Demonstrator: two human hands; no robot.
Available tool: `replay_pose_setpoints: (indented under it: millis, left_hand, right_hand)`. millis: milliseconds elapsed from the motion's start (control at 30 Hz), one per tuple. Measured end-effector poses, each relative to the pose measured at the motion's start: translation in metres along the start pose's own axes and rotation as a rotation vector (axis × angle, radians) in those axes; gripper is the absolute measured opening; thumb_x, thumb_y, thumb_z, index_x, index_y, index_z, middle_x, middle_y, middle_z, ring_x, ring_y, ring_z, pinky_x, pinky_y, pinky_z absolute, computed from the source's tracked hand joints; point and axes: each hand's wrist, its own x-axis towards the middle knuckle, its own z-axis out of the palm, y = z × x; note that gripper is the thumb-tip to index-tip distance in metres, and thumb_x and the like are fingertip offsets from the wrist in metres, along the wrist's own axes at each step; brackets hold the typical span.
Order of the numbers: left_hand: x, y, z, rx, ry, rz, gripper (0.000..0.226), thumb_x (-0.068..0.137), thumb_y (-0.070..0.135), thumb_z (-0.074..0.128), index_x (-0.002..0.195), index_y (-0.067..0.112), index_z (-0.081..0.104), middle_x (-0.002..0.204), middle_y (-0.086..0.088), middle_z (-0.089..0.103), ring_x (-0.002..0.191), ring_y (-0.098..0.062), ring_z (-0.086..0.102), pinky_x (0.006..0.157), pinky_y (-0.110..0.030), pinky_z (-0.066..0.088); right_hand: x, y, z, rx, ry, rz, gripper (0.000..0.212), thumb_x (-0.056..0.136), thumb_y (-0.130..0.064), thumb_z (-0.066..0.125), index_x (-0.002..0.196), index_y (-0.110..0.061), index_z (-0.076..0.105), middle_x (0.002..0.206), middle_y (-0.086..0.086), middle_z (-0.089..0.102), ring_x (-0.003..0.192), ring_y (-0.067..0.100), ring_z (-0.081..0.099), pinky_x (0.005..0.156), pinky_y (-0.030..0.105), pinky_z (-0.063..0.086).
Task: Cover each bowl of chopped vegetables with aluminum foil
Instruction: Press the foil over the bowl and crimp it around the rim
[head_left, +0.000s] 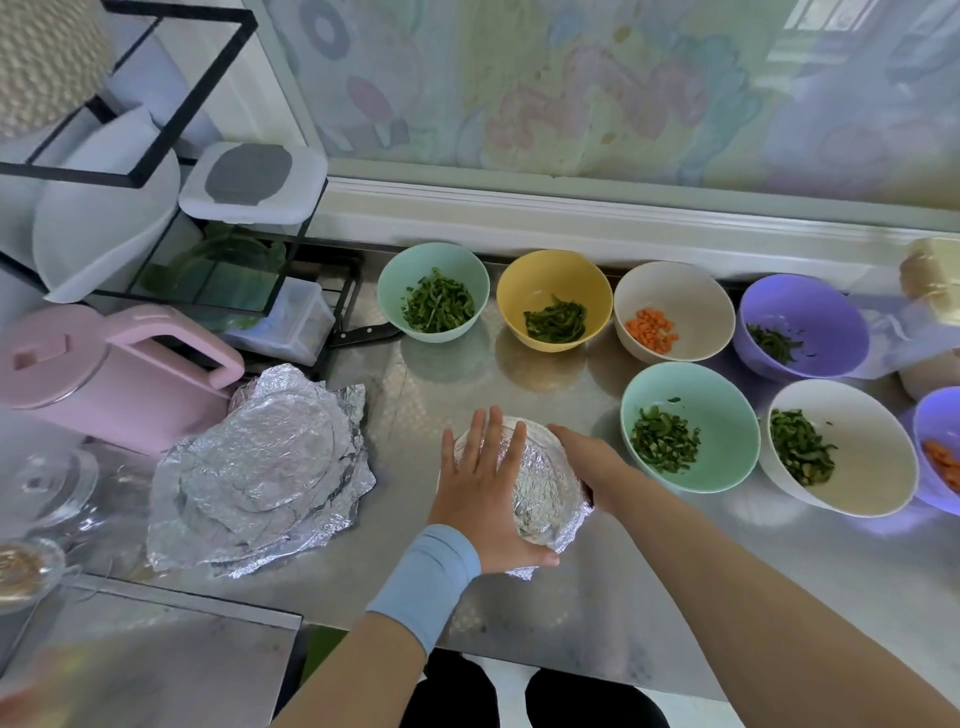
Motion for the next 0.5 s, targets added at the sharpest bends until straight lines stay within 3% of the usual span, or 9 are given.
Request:
replay_pose_setpoints:
  millis: [133,267,333,400,467,500]
  left_hand:
    - [-0.001,0.005,0.002,-0.022,0.016,-0.011,0.142,0.052,0.088,0.056,0.149,0.025,-0.026,0.152,-0.006,-0.041,0.140,-0.025,-0.039,0.116,-0.058,-0.012]
    - [0.000,0.001,0.004,-0.019,0.000,-0.026,0.146,0.046,0.093,0.054,0.150,0.026,-0.024,0.154,-0.005,-0.039,0.140,-0.025,-0.038,0.117,-0.056,-0.013]
    - [0.000,0.000,0.005,-0.017,-0.007,-0.039,0.147,0.045,0.093,0.055,0.149,0.027,-0.025,0.153,-0.004,-0.040,0.140,-0.025,-0.038,0.117,-0.055,-0.013]
    - [0.001,0.001,0.003,-0.020,-0.016,-0.050,0.148,0.044,0.092,0.058,0.147,0.028,-0.028,0.153,-0.004,-0.040,0.140,-0.025,-0.039,0.116,-0.055,-0.014]
    - [0.001,0.003,0.000,-0.027,-0.024,-0.056,0.148,0.043,0.091,0.058,0.147,0.030,-0.029,0.153,-0.004,-0.039,0.140,-0.024,-0.038,0.116,-0.055,-0.014]
    - [0.002,0.003,-0.001,-0.035,-0.023,-0.059,0.147,0.043,0.092,0.056,0.147,0.030,-0.027,0.154,-0.003,-0.037,0.141,-0.024,-0.036,0.117,-0.055,-0.013]
  right_hand:
    - [0.001,-0.001,-0.003,0.097,-0.058,0.024,0.021,0.084,-0.020,0.071,0.099,-0.006,0.073,0.094,0.012,0.074,0.086,0.030,0.071,0.082,0.039,0.057]
    - [0.008,-0.001,-0.003,0.039,-0.130,0.077,0.026,0.079,-0.019,0.070,0.101,-0.006,0.073,0.105,0.018,0.072,0.091,0.033,0.070,0.091,0.051,0.054]
    - [0.009,-0.002,0.000,-0.072,-0.041,0.035,0.020,0.082,-0.021,0.065,0.094,-0.007,0.072,0.109,0.020,0.070,0.089,0.031,0.068,0.089,0.046,0.054]
    - [0.007,-0.004,0.001,-0.342,0.149,-0.158,0.028,0.094,-0.028,0.050,0.100,-0.007,0.068,0.111,0.016,0.068,0.094,0.032,0.062,0.086,0.040,0.050]
    - [-0.003,-0.002,0.005,-0.540,0.366,-0.529,0.029,0.100,-0.026,0.040,0.111,-0.014,0.064,0.115,0.010,0.063,0.101,0.027,0.055,0.089,0.037,0.044]
    - [-0.010,0.000,0.007,-0.579,0.393,-0.723,0.029,0.100,-0.024,0.041,0.118,-0.017,0.062,0.120,0.006,0.060,0.106,0.023,0.053,0.093,0.037,0.042]
